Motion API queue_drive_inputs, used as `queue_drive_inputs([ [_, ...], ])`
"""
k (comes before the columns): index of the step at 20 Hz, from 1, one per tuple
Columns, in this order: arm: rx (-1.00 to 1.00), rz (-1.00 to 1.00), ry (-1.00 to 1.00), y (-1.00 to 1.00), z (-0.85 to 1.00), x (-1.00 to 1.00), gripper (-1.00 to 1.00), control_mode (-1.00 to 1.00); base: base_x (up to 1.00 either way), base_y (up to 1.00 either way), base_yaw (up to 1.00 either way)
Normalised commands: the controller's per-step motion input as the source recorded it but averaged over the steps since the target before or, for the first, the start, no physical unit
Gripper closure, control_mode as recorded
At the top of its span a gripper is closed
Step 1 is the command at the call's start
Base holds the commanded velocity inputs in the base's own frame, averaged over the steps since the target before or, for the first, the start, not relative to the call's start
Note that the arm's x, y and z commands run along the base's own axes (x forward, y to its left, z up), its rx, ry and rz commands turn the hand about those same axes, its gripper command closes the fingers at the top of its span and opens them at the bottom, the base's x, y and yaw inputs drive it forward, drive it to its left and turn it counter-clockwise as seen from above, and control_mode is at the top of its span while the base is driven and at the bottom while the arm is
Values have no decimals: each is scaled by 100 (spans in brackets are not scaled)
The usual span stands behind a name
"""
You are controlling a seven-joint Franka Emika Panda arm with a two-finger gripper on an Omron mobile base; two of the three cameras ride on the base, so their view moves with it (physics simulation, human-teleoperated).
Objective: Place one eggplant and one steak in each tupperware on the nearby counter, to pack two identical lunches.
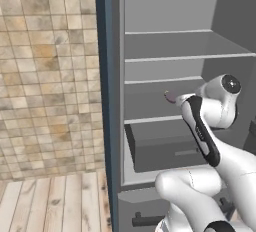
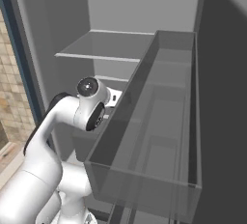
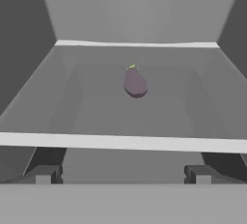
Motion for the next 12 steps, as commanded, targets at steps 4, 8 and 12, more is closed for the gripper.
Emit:
queue_drive_inputs([
  [4, 0, 0, 0, 0, -14, 21, -100, -100, 0, 0, 0],
  [8, 0, 0, 0, -1, -23, 22, -100, -100, 0, 0, 0],
  [12, 0, 0, 0, 0, -27, 31, -100, -100, 0, 0, 0],
])
